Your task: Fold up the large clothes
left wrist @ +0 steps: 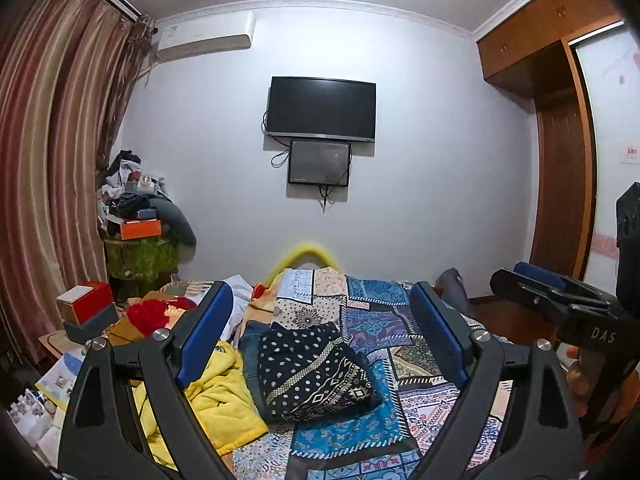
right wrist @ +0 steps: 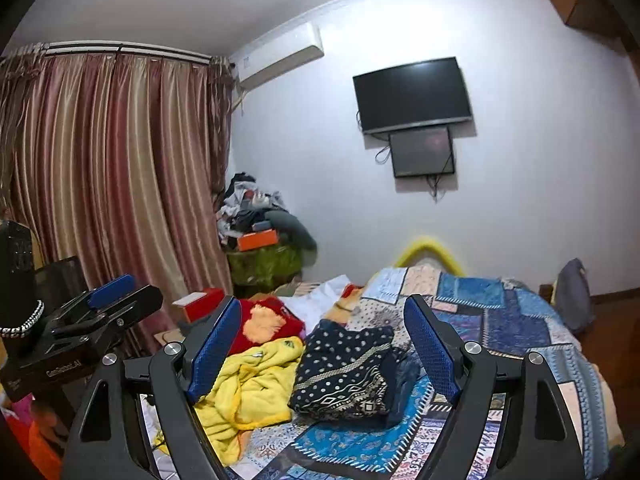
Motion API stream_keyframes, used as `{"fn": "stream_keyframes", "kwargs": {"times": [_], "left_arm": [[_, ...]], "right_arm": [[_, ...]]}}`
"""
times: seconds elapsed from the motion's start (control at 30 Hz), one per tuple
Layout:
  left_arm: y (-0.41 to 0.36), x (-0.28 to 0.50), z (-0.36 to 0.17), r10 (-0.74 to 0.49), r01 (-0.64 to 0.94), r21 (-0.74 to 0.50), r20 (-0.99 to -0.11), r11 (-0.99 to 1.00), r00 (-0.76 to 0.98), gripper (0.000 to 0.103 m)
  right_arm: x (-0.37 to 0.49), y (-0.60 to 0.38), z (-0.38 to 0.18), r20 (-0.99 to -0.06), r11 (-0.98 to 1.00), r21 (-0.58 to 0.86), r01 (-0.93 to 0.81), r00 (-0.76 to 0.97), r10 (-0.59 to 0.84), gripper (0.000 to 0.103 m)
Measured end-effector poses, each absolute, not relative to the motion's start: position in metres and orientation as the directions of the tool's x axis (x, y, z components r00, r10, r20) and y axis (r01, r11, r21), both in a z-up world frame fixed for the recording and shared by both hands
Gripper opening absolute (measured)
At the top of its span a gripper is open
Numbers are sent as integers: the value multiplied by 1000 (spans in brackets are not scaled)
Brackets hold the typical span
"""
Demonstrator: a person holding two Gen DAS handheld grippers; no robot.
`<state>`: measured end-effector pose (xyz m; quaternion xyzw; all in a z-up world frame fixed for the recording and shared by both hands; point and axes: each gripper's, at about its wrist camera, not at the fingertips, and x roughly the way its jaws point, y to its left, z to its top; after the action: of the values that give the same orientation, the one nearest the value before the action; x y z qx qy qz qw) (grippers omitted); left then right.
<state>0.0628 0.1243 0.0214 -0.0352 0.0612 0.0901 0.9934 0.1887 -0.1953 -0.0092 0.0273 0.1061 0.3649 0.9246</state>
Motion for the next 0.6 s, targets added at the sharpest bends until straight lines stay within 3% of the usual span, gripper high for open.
{"fn": "stream_keyframes", "kwargs": {"times": [0.3,0.6], "left_arm": [[123,62,15,147,-159,-77,-148,984,978,91],[126,66,9,155,-171,-85,-171,982,973,93]], "right_arm": [[175,-204,-18,-195,759,101,-643,736,649,84],[173,-201,-19,-180,786,67,-614,768,615,103]]}}
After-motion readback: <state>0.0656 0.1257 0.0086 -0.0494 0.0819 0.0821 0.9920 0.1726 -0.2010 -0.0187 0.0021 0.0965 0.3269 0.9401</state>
